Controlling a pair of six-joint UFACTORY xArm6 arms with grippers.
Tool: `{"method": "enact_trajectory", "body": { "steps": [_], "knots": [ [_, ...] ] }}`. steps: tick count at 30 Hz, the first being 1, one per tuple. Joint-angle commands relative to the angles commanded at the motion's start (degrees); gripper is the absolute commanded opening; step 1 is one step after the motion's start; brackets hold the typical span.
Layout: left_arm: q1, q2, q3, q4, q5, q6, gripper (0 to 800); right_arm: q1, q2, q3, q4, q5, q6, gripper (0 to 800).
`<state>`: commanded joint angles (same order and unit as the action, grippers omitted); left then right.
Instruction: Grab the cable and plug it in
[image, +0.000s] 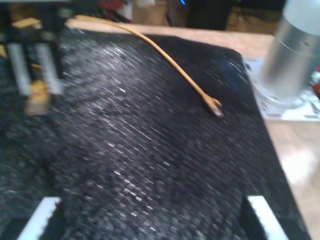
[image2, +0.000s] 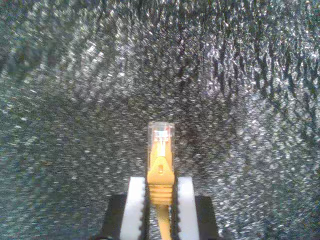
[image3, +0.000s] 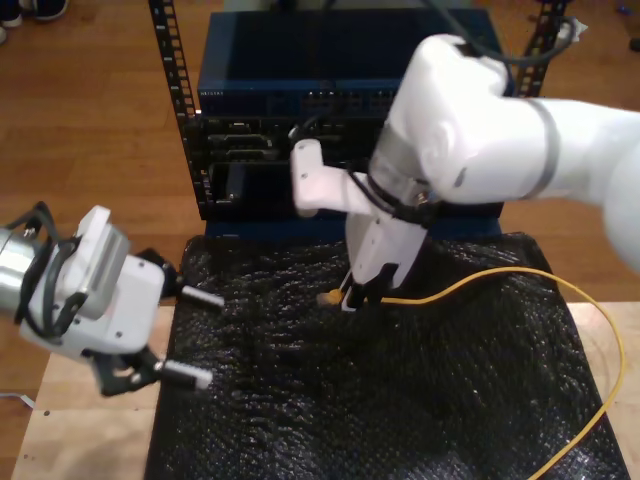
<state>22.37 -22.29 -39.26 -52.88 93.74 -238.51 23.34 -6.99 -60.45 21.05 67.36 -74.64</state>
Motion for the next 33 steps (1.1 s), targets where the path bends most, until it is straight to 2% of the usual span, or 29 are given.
{"method": "enact_trajectory", "body": {
  "steps": [10, 18, 26, 33],
  "knots": [
    [-9.5, 6.3, -10.1, -3.3, -2.5, -5.9, 800, -3.7, -6.2, -1.1, 3.7, 4.7, 0.3, 4],
    [-15.3, 6.7, -11.2, -6.6, -4.1, -5.9, 800, -6.5, -6.7, -5.4, 7.6, 8.6, 0.2, 4],
    [-15.3, 7.8, -11.3, -12.8, -3.7, -5.5, 795, -6.8, -6.8, -5.6, 10.1, 8.9, 0.2, 4],
    [-15.3, 7.9, -11.3, -13.8, -3.7, -5.9, 772, -7.3, -6.8, -6.3, 12.0, 8.9, 0.3, 4]
  ]
}}
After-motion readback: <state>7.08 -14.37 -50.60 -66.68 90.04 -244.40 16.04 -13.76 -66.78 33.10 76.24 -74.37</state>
